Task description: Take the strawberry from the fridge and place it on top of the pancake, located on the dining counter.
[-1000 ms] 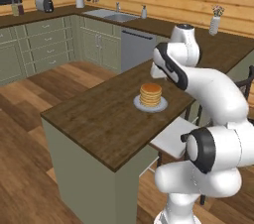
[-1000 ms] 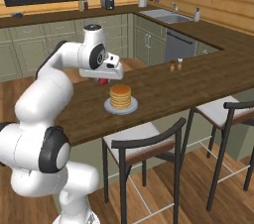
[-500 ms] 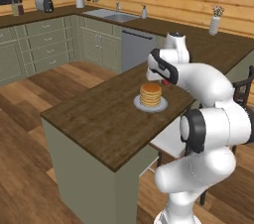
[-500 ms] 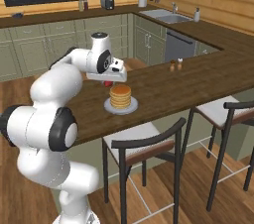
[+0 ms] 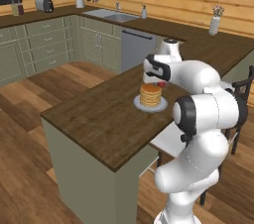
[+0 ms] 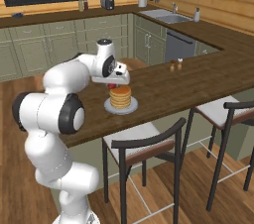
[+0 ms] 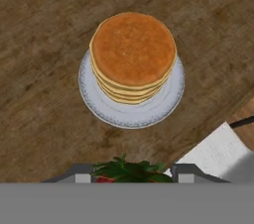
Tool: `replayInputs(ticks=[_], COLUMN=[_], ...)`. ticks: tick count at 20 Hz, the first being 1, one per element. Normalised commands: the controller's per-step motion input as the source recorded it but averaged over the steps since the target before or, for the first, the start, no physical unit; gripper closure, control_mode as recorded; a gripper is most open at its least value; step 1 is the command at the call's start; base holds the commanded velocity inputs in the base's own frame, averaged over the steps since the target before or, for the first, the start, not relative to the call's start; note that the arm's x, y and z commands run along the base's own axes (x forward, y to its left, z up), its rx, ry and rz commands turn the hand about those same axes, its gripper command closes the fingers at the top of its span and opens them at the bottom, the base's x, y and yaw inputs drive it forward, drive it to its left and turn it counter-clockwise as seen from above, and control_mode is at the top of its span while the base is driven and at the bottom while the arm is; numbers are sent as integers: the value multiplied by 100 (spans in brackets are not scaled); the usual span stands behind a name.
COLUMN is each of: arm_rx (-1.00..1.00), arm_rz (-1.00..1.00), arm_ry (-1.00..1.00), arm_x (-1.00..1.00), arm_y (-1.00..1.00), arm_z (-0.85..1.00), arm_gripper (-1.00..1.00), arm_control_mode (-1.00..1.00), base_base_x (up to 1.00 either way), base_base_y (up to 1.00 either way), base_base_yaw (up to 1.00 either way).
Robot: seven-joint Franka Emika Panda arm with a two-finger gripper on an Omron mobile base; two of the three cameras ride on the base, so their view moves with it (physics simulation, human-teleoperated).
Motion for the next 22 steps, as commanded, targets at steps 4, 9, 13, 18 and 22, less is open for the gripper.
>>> replayInputs(ticks=[4, 9, 13, 18, 22], arm_rx=[0, 0, 0, 0, 0], arm_rz=[0, -1, 0, 0, 0], arm_ry=[0, 0, 0, 0, 0], arm_x=[44, 43, 44, 29, 20], arm_y=[-1, -3, 0, 0, 0], arm_z=[-31, -24, -19, -16, -16], arm_gripper=[100, 100, 100, 100, 100], arm_control_mode=[-100, -100, -100, -100, -100], base_base_x=[0, 0, 0, 0, 0], base_base_y=[0, 0, 0, 0, 0], base_base_yaw=[0, 0, 0, 0, 0])
